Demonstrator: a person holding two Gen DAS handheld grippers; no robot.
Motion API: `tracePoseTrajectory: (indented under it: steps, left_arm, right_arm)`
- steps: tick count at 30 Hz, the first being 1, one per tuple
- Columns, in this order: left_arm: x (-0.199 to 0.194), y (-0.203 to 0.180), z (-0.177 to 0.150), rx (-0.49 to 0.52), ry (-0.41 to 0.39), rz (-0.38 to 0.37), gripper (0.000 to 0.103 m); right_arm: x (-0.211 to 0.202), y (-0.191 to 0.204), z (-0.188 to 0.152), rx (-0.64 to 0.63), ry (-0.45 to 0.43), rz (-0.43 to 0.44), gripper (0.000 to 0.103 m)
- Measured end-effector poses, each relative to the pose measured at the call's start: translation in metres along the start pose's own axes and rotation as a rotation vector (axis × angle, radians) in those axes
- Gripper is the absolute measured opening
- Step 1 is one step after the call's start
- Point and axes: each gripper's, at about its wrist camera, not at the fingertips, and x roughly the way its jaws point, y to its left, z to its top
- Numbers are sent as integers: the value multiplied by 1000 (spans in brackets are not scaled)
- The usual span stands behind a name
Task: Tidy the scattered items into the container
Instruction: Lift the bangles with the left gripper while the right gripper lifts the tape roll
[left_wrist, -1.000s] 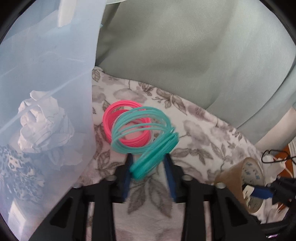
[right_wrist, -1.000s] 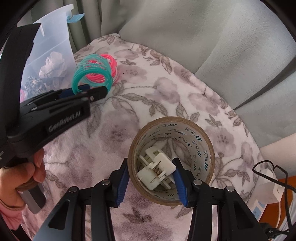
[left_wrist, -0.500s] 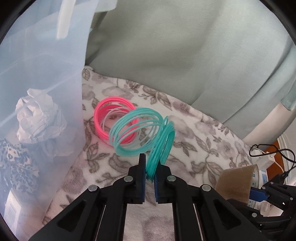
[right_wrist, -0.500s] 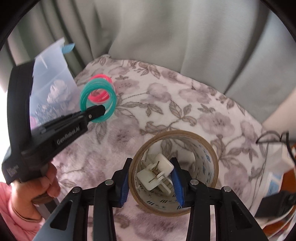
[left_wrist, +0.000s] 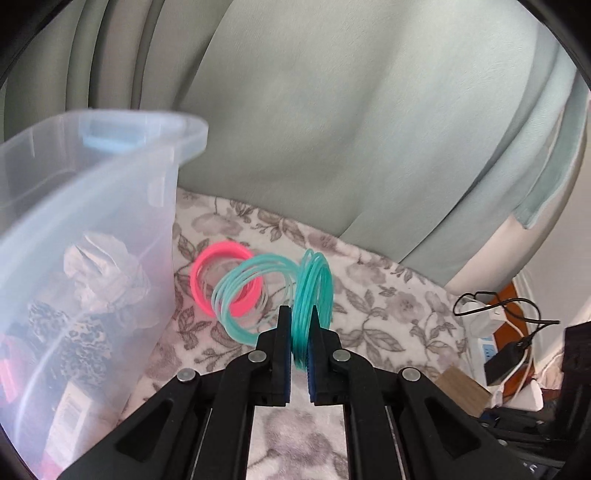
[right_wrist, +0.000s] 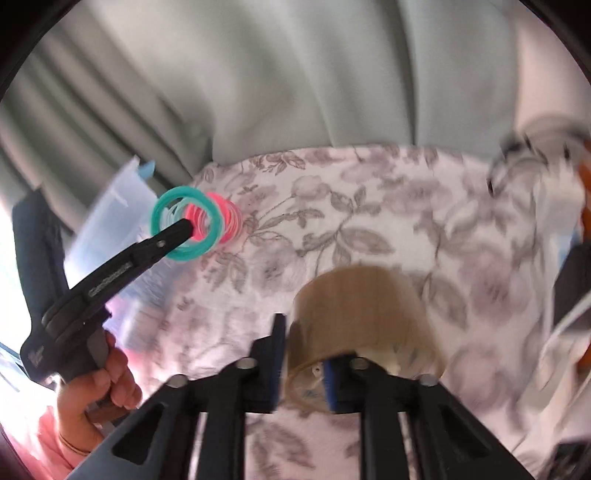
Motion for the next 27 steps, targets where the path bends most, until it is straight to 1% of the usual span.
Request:
tracePoseTrajectory:
  steps: [5, 9, 13, 16, 20, 22, 24, 27]
  left_arm:
    - [-23, -6, 8, 26, -28, -17, 6]
    - [-40, -8, 12, 31, -53, -22, 6]
    - [-52, -11, 14, 41, -71, -29, 6]
    - [-56, -13, 15, 50, -75, -31, 6]
    - [-58, -15, 14, 61, -75, -33, 6]
    - [-60, -14, 15, 61, -74, -36, 6]
    - [-63, -13, 16, 54, -78, -44, 6]
    - [-73, -12, 18, 45, -93, -60, 6]
  right_arm:
    - [-12, -8, -11, 89, -57, 39, 10]
    - [-31, -15, -17, 131, -114, 58, 10]
    - [-46, -18, -21, 135, -149, 50, 8]
    - [-53, -21, -21, 142, -162, 27, 8]
    - [-51, -18, -23, 109, -134, -23, 8]
    - [-54, -14, -26, 97, -137, -13, 8]
    - [-60, -11, -29, 102, -155, 20, 8]
    - [-79, 4, -29, 90, -211, 48, 8]
